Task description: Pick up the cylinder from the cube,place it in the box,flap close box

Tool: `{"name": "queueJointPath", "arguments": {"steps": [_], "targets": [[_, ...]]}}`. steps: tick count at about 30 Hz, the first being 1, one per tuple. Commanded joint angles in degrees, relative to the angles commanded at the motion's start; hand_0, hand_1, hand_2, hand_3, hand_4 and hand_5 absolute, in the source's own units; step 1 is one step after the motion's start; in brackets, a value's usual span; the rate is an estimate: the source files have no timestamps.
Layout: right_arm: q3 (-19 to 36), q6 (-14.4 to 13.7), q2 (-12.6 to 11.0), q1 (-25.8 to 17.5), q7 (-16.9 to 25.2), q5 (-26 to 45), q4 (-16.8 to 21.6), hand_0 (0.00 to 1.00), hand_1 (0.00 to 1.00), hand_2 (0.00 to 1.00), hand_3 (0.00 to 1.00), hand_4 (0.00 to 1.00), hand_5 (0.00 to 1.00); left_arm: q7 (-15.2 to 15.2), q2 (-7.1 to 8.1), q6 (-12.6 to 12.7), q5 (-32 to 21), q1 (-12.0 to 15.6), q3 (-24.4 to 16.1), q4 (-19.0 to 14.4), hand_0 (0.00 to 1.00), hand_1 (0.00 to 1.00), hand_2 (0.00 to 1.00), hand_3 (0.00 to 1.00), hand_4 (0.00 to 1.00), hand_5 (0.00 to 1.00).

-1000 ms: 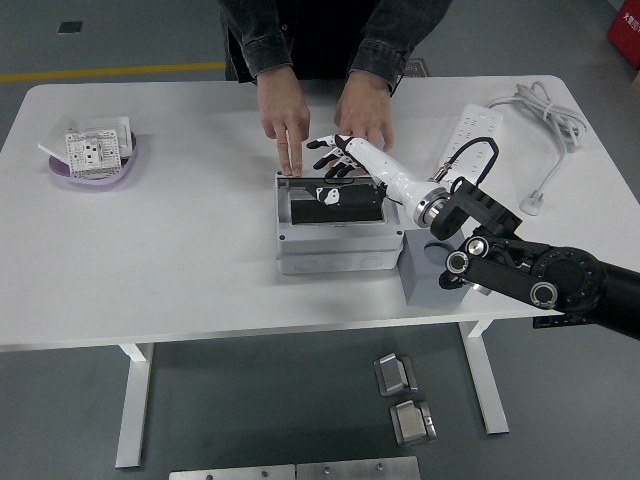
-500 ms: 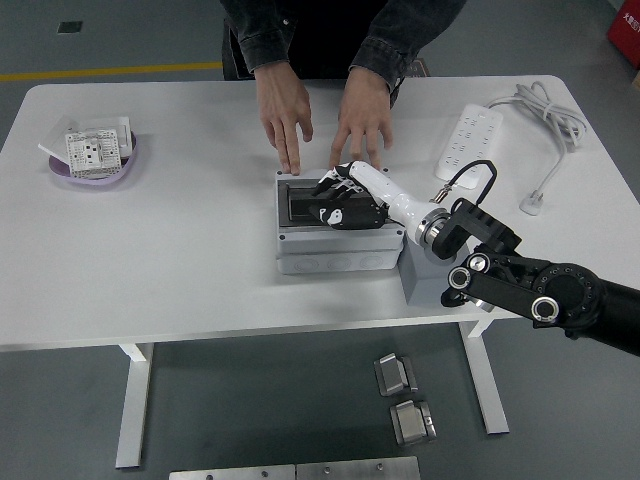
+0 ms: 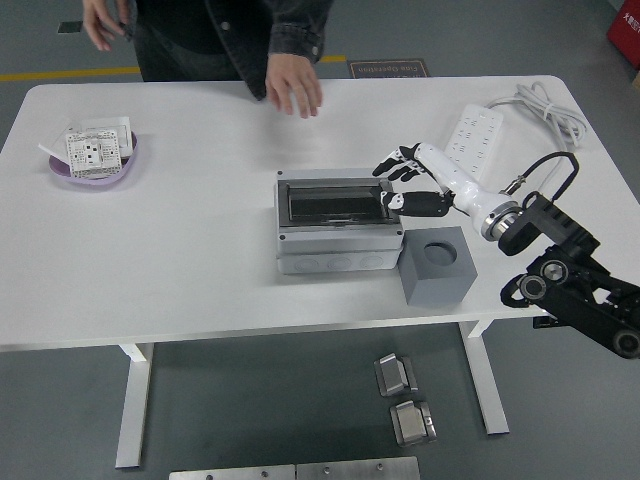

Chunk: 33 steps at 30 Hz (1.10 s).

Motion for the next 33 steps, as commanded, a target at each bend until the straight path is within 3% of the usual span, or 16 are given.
{"name": "queueJointPath", "arguments": {"steps": [4, 5, 7, 15, 20, 27, 33], "targets": [[8.77, -0.32, -1.17, -6.06, 2.69, 0.8, 5.38, 0.644, 0.638, 0.697, 0.609, 0.698, 0.3, 0.01, -0.02, -0.06, 0.29, -0.37, -0.37, -0.08, 0.689, 0.681, 0.583, 0.647, 0.498, 0.348], [10.83, -0.47, -1.15, -7.55, 3.51, 1.25, 6.6, 0.511, 0.599, 0.659, 0.603, 0.707, 0.319, 0.01, -0.02, -0.07, 0.4, -0.48, -0.49, -0.12, 0.689, 0.681, 0.583, 0.647, 0.502, 0.347], [15.13, -0.79, -0.73, -10.51, 5.54, 2.96, 8.14, 0.511, 0.599, 0.659, 0.603, 0.707, 0.319, 0.0, 0.0, -0.09, 0.62, -0.66, -0.77, -0.16, 0.689, 0.681, 0.583, 0.647, 0.502, 0.347], [32.17, -2.8, 1.99, -20.81, 14.49, 12.15, 8.21, 0.518, 0.589, 0.643, 0.596, 0.706, 0.318, 0.0, 0.44, -0.13, 0.42, -0.35, -0.94, -0.14, 0.689, 0.681, 0.584, 0.649, 0.507, 0.345], [40.27, -3.52, 3.21, -23.96, 18.92, 17.9, 7.74, 0.52, 0.597, 0.64, 0.594, 0.705, 0.31, -0.09, 0.61, -0.07, 0.54, 0.17, -1.69, -0.12, 0.689, 0.681, 0.585, 0.652, 0.519, 0.347], [44.25, -2.66, 6.23, -24.84, 21.48, 23.59, 5.52, 0.536, 0.603, 0.634, 0.595, 0.711, 0.31, -0.15, 0.2, 0.02, 0.88, 0.11, -2.66, -0.12, 0.689, 0.68, 0.585, 0.652, 0.522, 0.343], [44.84, -3.48, 6.59, -24.97, 21.48, 24.02, 4.61, 0.547, 0.601, 0.634, 0.609, 0.714, 0.313, -0.36, 0.42, 0.25, 1.28, -0.6, -3.65, -0.05, 0.689, 0.68, 0.586, 0.653, 0.527, 0.348]]}}
